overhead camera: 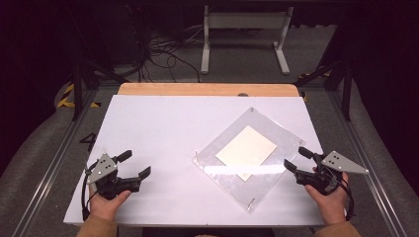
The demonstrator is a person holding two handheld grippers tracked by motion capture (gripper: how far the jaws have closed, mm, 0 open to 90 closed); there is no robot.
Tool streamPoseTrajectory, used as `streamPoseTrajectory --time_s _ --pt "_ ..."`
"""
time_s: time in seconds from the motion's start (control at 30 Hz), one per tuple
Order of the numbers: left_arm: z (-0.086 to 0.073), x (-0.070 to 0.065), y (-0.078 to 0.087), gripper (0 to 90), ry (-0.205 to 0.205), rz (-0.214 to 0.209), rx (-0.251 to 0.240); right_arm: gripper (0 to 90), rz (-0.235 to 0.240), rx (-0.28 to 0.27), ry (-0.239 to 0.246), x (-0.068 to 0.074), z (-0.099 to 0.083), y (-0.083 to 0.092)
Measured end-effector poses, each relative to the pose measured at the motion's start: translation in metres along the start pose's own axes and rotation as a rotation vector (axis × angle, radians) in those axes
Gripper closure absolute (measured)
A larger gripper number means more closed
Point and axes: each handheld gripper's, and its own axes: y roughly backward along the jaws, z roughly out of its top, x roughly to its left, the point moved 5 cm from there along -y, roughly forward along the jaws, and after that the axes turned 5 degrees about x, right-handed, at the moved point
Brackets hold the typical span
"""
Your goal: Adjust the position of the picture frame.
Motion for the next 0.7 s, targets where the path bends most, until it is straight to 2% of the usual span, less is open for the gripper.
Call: streamPoseTrajectory --time_s 0.47,0.7 --pt "0.005 -0.003 -0.002 10.5 -0.001 -0.007 -0.024 24.7 -0.003 -0.016 0.017 0.002 0.002 0.003" --pt "0.019 -0.016 -0.013 10.5 -0.003 -0.05 -0.029 24.3 -0.003 -0.019 0.0 0.001 0.002 0.004"
